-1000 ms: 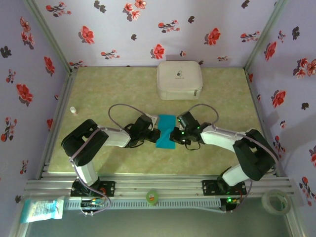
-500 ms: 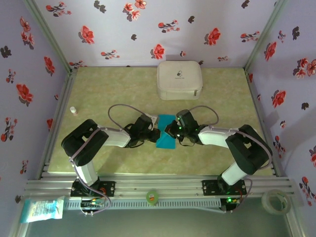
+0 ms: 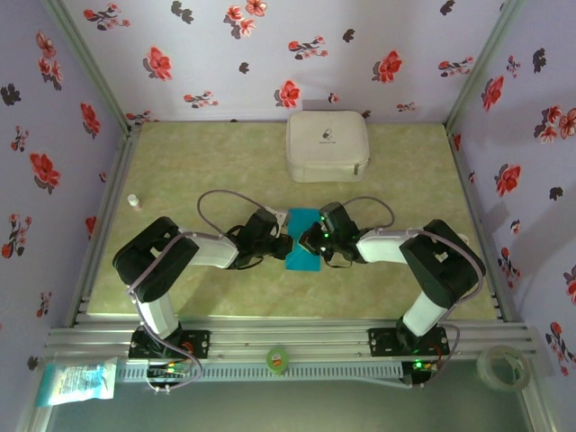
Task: Fold a paper plane with a square sheet of paper (pick it up from the middle)
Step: Fold the triangle a second time at the center of the table.
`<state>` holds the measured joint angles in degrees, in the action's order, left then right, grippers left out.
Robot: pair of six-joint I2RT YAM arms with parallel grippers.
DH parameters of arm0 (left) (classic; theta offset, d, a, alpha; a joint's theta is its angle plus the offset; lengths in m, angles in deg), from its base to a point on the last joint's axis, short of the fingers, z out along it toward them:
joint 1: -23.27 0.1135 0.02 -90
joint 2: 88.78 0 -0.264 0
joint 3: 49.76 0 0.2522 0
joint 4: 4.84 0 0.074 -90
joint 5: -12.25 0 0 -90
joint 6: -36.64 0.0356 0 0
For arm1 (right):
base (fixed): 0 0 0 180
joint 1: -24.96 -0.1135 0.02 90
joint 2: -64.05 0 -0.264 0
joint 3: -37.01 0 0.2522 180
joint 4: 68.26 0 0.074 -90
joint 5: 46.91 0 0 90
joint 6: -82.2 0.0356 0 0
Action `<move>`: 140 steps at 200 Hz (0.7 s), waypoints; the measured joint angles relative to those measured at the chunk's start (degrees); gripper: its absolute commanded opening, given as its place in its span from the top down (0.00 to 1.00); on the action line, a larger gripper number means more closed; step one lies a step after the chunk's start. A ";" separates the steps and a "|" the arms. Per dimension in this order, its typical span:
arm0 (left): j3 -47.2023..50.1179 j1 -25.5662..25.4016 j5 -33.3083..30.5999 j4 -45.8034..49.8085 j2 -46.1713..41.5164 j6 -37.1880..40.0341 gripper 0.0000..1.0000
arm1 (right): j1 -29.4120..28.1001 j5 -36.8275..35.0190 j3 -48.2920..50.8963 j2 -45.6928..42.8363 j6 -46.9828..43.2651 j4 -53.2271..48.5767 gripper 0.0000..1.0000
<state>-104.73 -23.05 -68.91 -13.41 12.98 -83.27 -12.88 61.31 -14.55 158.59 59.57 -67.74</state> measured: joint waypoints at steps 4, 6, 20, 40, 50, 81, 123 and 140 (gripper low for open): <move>0.00 0.00 0.07 0.00 0.00 0.00 1.00 | 0.00 0.00 0.02 0.00 0.00 -0.04 1.00; 0.00 0.00 0.15 0.00 0.02 0.00 1.00 | 0.00 -0.04 0.07 0.00 0.09 -0.02 1.00; -0.02 0.11 0.24 -0.02 0.07 0.00 1.00 | 0.00 -0.37 0.66 0.00 0.44 0.42 1.00; -0.20 0.11 0.46 -0.11 0.26 0.02 1.00 | 0.00 -1.07 3.08 0.07 1.66 1.92 1.00; -0.33 0.11 0.50 -0.07 0.35 0.02 1.00 | 0.00 -1.11 3.85 0.09 2.29 3.58 1.00; -0.61 0.11 0.87 0.28 0.46 0.02 1.00 | -0.02 -1.25 4.76 0.07 3.85 5.64 0.96; -1.09 0.11 1.29 0.72 0.68 0.07 1.00 | 0.39 -3.50 2.56 -3.65 2.58 -1.77 0.97; -1.09 0.11 1.29 0.74 0.68 0.07 1.00 | 1.57 -3.45 1.44 -4.46 1.84 -2.67 0.98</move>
<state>-105.82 -22.94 -67.62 -12.66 13.66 -83.21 -11.31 57.85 -13.11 154.13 61.41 -70.41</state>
